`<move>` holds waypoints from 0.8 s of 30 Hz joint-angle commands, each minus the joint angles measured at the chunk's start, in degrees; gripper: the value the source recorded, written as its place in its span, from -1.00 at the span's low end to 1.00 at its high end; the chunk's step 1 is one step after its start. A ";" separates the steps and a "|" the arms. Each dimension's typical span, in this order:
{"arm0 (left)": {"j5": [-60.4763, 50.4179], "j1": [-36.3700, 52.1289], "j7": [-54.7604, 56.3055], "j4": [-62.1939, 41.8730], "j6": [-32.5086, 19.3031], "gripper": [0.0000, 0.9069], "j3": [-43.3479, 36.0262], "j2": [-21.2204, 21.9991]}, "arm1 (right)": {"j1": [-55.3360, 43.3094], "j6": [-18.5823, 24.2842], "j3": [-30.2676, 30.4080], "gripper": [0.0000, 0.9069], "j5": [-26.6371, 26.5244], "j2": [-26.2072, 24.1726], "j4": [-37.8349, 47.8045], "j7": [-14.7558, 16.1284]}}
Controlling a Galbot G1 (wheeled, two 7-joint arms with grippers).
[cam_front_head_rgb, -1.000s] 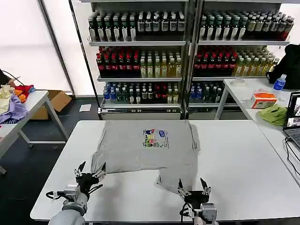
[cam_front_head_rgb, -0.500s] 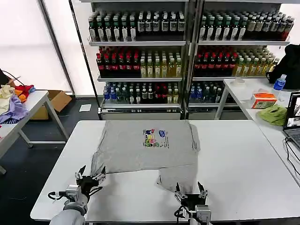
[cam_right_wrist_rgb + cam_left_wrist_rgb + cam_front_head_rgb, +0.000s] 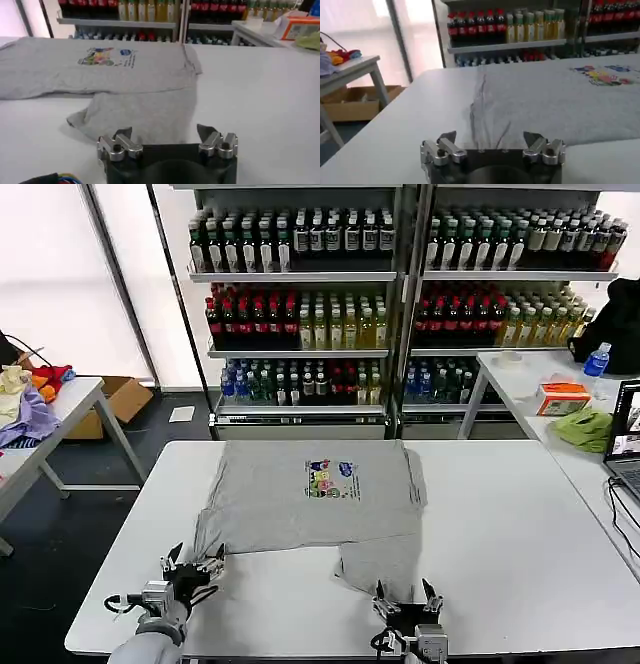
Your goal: Fold and organize the clothes.
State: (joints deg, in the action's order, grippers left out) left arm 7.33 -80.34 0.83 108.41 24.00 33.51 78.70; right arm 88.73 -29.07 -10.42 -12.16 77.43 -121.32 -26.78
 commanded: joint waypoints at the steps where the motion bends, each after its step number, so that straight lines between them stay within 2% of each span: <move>1: -0.10 -0.17 0.01 -0.42 0.74 -0.98 -0.01 -0.03 | 0.30 0.08 0.16 -0.73 0.23 -0.06 -0.17 0.19; 4: -0.36 -0.88 -0.23 -0.29 1.77 -0.98 -0.25 -0.12 | 0.03 -0.07 0.01 -0.76 -1.78 0.01 1.10 -0.08; 6: -0.20 -1.30 -0.52 -0.19 2.21 -0.98 -0.60 0.06 | -0.06 0.02 0.01 -1.00 -1.86 0.05 2.01 -0.01; 24: -0.52 -1.38 -1.41 -0.05 2.58 -1.00 -2.18 1.34 | 0.42 1.61 0.03 -1.00 -0.89 -0.01 1.24 1.07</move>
State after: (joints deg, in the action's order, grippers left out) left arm 6.91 -81.31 -0.31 108.83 26.01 31.75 80.02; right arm 88.83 -27.24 -10.41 -12.16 77.26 -120.65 -25.15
